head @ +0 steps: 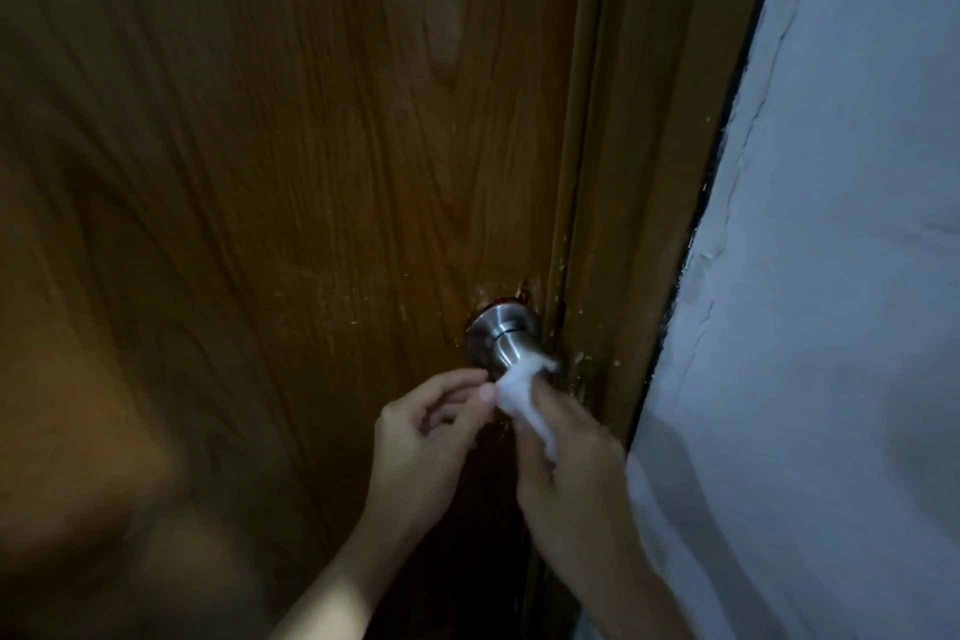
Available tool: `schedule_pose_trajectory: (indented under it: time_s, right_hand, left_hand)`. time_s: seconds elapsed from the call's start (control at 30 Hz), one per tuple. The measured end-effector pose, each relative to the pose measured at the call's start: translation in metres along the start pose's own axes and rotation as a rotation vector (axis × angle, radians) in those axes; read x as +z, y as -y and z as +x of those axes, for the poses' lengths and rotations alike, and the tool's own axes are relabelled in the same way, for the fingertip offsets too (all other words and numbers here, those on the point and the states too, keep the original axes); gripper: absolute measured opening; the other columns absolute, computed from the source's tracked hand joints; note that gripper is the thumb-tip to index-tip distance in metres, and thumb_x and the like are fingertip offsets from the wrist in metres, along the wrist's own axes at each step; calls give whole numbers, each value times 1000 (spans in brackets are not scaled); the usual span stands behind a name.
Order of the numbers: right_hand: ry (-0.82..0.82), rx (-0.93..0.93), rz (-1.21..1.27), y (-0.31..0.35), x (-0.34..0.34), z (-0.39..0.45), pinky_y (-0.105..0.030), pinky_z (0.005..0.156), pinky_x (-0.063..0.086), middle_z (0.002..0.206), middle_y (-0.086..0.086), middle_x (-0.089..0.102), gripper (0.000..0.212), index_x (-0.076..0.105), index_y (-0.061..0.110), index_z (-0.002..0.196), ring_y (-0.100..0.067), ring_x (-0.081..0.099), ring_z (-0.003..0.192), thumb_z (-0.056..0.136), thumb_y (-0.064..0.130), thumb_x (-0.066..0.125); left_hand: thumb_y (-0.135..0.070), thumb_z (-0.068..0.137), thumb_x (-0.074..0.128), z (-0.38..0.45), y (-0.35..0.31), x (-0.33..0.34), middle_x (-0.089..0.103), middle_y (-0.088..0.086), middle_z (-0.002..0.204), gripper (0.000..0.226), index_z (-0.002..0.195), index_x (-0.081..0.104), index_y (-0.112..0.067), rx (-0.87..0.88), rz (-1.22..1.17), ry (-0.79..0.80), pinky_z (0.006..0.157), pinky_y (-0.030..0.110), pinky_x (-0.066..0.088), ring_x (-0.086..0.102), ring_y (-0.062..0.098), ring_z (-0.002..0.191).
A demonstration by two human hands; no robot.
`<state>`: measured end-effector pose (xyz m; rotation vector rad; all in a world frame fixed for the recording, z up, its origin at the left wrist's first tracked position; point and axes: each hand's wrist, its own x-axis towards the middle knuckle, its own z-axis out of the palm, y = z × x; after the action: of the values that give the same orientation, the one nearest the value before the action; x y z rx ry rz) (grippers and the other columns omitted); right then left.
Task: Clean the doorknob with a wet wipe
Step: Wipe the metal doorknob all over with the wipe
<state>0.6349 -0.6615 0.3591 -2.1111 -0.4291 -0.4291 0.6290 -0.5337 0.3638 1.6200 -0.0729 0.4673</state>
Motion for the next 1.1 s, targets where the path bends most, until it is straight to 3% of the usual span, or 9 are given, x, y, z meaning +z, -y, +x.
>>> schedule_pose_trajectory:
  time_s: [0.1, 0.2, 0.53, 0.7, 0.8, 0.87, 0.93, 1.0, 1.1]
  right_hand:
    - [156, -109, -94, 2, 10, -8, -23, 101, 31, 138, 10, 29, 59, 23, 31, 139, -3, 26, 122, 87, 27, 51]
    - [94, -111, -145, 1, 6, -7, -20, 96, 24, 138, 14, 22, 70, 24, 26, 140, 3, 15, 113, 79, 41, 56]
    - [-216, -33, -13, -5, -21, 10, -5, 80, 31, 115, 0, 53, 40, 58, 10, 117, -9, 48, 106, 79, 7, 67]
    - [-241, -4, 4, -14, -27, 7, -1, 78, 36, 112, 1, 54, 41, 59, 11, 115, -10, 51, 101, 77, -4, 63]
    - [-237, -4, -5, -17, -27, 7, -7, 80, 36, 113, -3, 55, 45, 59, 9, 116, -12, 52, 101, 76, -12, 58]
    - [-224, -1, -8, -19, -25, 6, -5, 80, 35, 115, -4, 55, 47, 58, 9, 117, -12, 52, 102, 76, -14, 56]
    - [-213, 3, -3, -19, -23, 5, -6, 82, 37, 116, -3, 55, 47, 58, 10, 117, -13, 52, 104, 77, -15, 54]
    - [-212, 10, 5, -20, -20, 4, -12, 86, 40, 118, -5, 57, 46, 57, 10, 118, -13, 53, 105, 79, -14, 53]
    - [-200, 35, 20, -21, -17, 2, -18, 87, 43, 118, -6, 58, 46, 58, 10, 118, -12, 53, 103, 79, -14, 52]
  left_hand:
    - [-26, 79, 64, -8, 1, 8, 75, 4, 92, 20, 95, 71, -17, -92, -125, 52, 66, 21, 55, 70, 17, 85]
    - [-12, 84, 61, -3, 9, 7, 75, 11, 82, 12, 88, 71, -11, -294, -129, -259, 64, 30, 56, 71, 20, 76]
    - [-24, 96, 42, 43, -14, 41, 67, 16, 89, 23, 87, 58, -10, -755, -395, -275, 69, 34, 56, 67, 24, 80]
    - [-33, 97, 32, 32, -21, 52, 70, 17, 82, 45, 82, 64, -6, -368, -81, -211, 71, 30, 52, 66, 19, 74]
    - [-34, 96, 32, 22, -22, 58, 54, 0, 50, 43, 71, 59, -11, -124, 141, -205, 40, 10, 36, 49, 2, 42]
    - [-32, 96, 31, 16, -19, 63, 50, -3, 49, 39, 99, 60, -6, -20, 262, -146, 36, 8, 33, 48, 0, 39]
    - [-30, 96, 28, 8, -9, 64, 67, 9, 81, 43, 134, 39, -11, 97, 407, -40, 55, 10, 48, 64, -3, 69]
    - [-29, 97, 27, -1, 2, 59, 40, 17, 142, 46, 140, 19, -17, 228, 538, 85, 104, 25, 39, 38, 17, 132]
    - [-23, 92, 38, -3, 18, 44, 29, 13, 146, 48, 135, 25, -7, 563, 994, 175, 109, 44, 25, 17, 30, 137]
